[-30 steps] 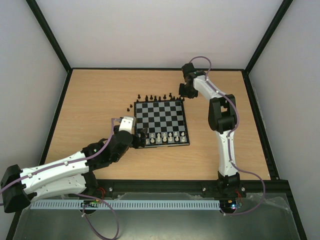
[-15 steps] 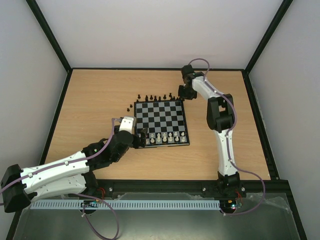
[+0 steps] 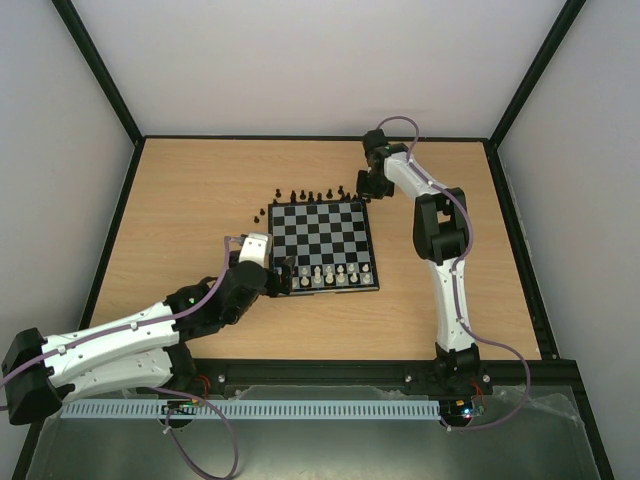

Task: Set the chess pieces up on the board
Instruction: Pick up the chess piece at the center of the board, then place the chess piece on the chessboard.

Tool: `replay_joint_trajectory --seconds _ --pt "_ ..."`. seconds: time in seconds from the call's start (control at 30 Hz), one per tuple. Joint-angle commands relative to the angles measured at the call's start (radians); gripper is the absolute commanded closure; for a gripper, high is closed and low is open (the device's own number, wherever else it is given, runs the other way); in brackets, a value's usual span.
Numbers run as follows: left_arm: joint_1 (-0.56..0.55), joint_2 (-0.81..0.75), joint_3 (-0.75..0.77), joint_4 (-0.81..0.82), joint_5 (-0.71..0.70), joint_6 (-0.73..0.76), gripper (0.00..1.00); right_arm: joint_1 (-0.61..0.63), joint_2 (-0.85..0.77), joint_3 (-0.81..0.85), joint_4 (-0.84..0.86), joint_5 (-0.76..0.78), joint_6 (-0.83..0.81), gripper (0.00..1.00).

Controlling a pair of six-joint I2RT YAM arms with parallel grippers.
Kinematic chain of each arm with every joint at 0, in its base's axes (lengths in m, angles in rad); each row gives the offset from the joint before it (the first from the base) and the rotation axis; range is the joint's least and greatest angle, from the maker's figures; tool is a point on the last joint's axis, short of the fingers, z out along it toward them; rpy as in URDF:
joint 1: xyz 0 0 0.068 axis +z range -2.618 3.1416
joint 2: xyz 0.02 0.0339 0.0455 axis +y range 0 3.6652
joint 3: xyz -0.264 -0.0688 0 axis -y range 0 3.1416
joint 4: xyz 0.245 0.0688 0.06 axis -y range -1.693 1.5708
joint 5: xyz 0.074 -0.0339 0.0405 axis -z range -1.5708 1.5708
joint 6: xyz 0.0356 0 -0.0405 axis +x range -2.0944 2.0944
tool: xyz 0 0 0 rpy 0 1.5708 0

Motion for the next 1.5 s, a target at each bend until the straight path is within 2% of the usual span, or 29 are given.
replay_joint_trajectory --seconds 0.0,0.37,0.67,1.47 --pt "0.008 0.007 -0.005 -0.001 -0.02 -0.003 0.01 -0.002 -0.025 0.018 -0.066 0.008 -0.001 0.98" --pt "0.007 0.004 -0.005 -0.001 -0.018 -0.004 0.01 0.022 -0.136 -0.044 -0.074 0.045 0.004 0.99" --pt "0.008 0.007 -0.006 0.003 -0.013 -0.005 0.01 0.087 -0.243 -0.206 -0.024 0.062 0.005 0.98" --pt "0.007 0.001 -0.007 0.004 -0.005 -0.003 0.01 0.139 -0.166 -0.185 -0.083 0.068 -0.017 0.98"
